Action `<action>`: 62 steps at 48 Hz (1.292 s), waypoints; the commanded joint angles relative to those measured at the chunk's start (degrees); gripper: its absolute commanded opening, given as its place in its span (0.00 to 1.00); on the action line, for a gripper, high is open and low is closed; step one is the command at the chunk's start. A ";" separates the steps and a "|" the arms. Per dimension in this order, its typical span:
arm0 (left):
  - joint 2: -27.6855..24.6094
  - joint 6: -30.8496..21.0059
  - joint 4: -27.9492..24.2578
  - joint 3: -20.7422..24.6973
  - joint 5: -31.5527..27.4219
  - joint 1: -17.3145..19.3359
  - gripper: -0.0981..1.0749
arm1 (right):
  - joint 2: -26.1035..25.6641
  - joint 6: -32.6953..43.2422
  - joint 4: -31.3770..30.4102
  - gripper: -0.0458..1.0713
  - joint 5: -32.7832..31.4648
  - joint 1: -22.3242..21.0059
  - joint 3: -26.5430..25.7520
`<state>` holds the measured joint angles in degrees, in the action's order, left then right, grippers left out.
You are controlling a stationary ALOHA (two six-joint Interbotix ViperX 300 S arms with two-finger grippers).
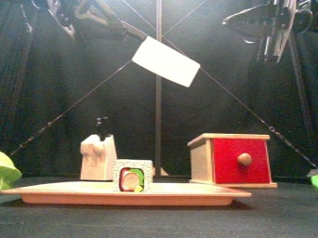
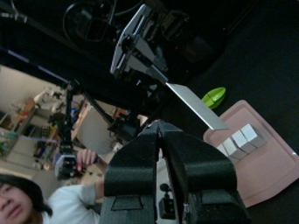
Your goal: Grab cleaver with both hands
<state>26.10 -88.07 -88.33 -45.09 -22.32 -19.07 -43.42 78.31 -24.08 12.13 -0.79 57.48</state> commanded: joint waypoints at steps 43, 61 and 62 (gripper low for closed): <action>0.62 -26.37 -27.60 -5.01 -12.22 -2.20 0.43 | 2.02 0.26 3.52 0.45 -35.33 4.13 -17.14; 2.20 -35.33 -27.95 -5.27 -12.22 -2.46 0.43 | 4.92 0.26 -10.28 0.45 -44.21 5.27 -21.80; 2.46 -36.12 -28.12 -5.45 -12.22 -2.46 0.43 | 4.92 0.53 -10.46 0.45 -44.74 5.36 -21.80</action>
<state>27.60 -122.08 -115.75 -51.24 -34.37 -21.53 -38.32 78.49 -32.43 -31.55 4.31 37.09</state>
